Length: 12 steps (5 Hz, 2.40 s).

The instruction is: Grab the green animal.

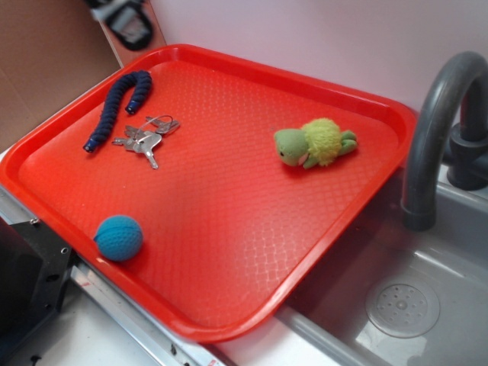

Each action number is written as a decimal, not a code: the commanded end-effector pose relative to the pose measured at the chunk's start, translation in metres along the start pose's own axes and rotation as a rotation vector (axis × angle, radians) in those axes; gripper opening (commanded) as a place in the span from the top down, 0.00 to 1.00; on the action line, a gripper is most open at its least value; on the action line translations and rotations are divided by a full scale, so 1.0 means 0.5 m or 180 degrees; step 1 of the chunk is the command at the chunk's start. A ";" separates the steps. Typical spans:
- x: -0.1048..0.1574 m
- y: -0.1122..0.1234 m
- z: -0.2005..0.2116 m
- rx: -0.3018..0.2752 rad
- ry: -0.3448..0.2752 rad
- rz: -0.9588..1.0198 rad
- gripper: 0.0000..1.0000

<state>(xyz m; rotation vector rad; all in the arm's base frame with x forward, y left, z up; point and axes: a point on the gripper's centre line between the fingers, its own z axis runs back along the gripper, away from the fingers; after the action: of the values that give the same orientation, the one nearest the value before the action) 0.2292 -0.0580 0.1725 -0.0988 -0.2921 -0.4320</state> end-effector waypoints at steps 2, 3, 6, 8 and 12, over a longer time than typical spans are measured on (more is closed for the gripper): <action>0.107 -0.030 -0.100 -0.0055 0.0113 -0.0367 0.00; 0.115 -0.042 -0.158 -0.0257 0.0277 -0.0498 0.00; 0.112 -0.076 -0.266 -0.0472 0.0679 -0.0753 0.00; 0.113 -0.078 -0.310 -0.0291 0.1051 -0.0898 0.00; 0.092 -0.030 -0.165 0.0325 0.0814 -0.0069 1.00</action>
<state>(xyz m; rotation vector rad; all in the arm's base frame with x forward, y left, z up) 0.2831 -0.0990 0.0933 0.0603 -0.0065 -0.4474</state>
